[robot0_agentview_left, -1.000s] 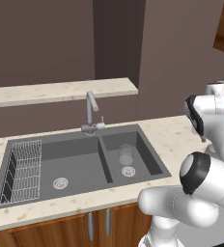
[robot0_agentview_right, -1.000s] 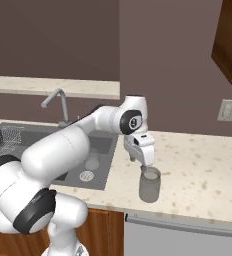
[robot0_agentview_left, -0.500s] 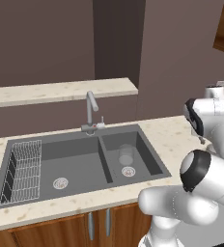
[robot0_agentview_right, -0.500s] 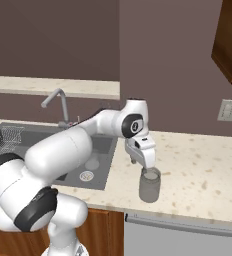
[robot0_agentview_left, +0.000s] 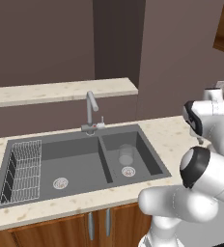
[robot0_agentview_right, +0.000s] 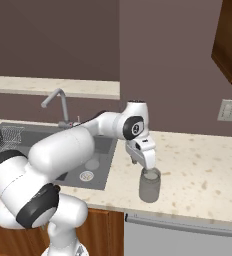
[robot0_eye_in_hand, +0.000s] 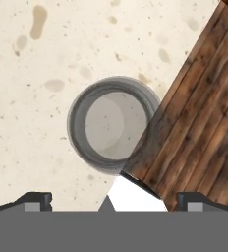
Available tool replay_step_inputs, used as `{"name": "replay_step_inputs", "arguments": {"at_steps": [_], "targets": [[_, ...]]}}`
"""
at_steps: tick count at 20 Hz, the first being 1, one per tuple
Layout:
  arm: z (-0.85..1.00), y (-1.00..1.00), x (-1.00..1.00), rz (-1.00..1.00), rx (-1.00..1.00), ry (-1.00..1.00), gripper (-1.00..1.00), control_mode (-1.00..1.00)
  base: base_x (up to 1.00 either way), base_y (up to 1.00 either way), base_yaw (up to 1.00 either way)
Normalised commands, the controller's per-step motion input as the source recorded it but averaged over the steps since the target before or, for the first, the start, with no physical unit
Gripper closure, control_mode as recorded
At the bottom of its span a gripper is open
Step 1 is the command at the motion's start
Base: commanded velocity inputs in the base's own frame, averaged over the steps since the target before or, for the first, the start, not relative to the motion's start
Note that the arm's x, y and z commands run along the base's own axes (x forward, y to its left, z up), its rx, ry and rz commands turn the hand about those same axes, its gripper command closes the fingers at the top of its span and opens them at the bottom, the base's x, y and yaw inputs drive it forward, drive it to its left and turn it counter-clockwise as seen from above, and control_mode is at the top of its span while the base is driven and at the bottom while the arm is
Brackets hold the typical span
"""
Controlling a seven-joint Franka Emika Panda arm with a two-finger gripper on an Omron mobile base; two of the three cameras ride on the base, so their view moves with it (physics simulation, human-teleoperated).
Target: Place the jar in the left basin and the glass cup in the right basin of the sink.
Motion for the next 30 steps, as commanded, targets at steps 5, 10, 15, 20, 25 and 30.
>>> {"name": "replay_step_inputs", "arguments": {"at_steps": [5, 10, 15, 20, 25, 30], "targets": [[-0.11, -0.05, 0.09, 0.00, 0.00, 0.00, -1.00, -1.00, 0.00, 0.00, 0.00], [-0.11, -0.06, 0.09, 0.00, 0.00, -0.01, -1.00, -1.00, 0.00, 0.00, 0.00], [-0.09, -0.06, 0.08, 0.02, 0.01, -0.05, -1.00, -1.00, 0.00, 0.00, 0.00], [-0.06, -0.11, 0.07, 0.07, 0.01, -0.09, -1.00, -1.00, 0.00, 0.00, 0.00], [-0.06, -0.10, 0.05, 0.09, 0.02, -0.08, -1.00, -1.00, 0.00, 0.00, 0.00], [-0.08, -0.01, 0.02, 0.07, 0.01, -0.07, -1.00, -1.00, 0.00, 0.00, 0.00]]}}
